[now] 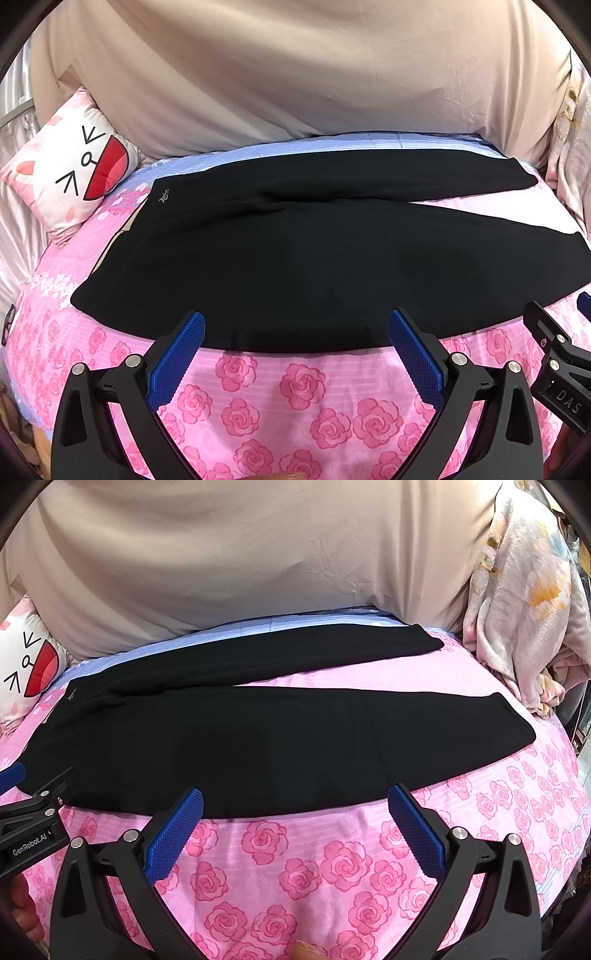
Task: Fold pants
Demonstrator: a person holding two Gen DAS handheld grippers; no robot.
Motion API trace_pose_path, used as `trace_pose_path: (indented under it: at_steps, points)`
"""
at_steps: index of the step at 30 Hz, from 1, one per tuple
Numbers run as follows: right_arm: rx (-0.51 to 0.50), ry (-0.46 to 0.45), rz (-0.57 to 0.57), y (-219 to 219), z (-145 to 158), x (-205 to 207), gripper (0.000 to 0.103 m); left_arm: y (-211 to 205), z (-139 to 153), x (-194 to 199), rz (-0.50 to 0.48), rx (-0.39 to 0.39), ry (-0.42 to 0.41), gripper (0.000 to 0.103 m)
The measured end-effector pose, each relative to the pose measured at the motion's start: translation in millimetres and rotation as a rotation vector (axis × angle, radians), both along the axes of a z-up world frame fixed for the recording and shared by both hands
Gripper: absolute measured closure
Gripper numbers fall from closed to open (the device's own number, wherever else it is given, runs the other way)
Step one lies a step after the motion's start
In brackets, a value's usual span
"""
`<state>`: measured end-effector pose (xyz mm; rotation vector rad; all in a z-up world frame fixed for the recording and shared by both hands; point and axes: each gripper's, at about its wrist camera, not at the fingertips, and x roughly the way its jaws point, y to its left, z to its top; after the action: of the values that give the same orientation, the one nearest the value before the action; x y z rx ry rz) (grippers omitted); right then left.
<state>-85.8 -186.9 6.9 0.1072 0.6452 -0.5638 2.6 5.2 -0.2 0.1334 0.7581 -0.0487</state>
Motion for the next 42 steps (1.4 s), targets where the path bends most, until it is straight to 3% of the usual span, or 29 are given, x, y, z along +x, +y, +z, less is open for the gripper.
trace_pose_path:
  at_steps: [42]
  points:
    - [0.001,-0.009,0.006,1.6,4.0,0.9,0.005,9.6,9.4,4.2,0.026,0.006,-0.023,0.005]
